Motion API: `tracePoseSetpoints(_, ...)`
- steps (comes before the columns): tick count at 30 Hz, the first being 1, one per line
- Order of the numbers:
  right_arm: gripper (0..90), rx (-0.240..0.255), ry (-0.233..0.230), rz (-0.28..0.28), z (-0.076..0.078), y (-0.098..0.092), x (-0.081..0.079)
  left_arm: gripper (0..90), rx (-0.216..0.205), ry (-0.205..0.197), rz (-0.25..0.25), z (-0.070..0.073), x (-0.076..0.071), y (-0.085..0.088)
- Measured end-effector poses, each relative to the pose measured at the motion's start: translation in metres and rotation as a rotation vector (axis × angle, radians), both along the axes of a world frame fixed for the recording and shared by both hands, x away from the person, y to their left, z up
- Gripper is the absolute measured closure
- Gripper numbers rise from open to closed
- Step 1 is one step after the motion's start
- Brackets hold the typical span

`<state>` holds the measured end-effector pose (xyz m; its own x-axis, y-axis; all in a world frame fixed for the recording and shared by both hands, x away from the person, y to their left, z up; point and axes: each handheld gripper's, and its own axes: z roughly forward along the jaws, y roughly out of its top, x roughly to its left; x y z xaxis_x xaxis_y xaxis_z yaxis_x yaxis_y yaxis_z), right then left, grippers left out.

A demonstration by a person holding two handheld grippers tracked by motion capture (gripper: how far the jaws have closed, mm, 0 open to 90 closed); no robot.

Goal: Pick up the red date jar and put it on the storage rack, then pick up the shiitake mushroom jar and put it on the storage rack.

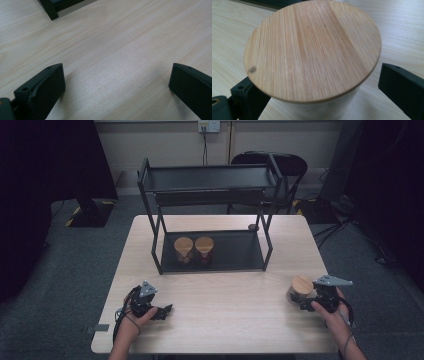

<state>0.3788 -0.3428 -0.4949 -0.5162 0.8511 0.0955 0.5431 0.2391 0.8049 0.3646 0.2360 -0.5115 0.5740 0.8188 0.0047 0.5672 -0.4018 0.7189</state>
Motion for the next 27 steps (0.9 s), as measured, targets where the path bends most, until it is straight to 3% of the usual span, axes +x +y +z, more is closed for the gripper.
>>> tracePoseSetpoints(20, 1.9, -0.006, -0.006, 0.012, -0.0079, 0.0028, -0.0024, 0.2, 0.000, 0.000, 0.000, 0.0000, 0.0000, 0.0000)
tracePoseSetpoints(27, 8.3, -0.002, -0.017, 0.014, -0.0081, 0.0065, -0.0002, 0.2, 0.000, 0.000, 0.000, 0.0000, 0.0000, 0.0000)
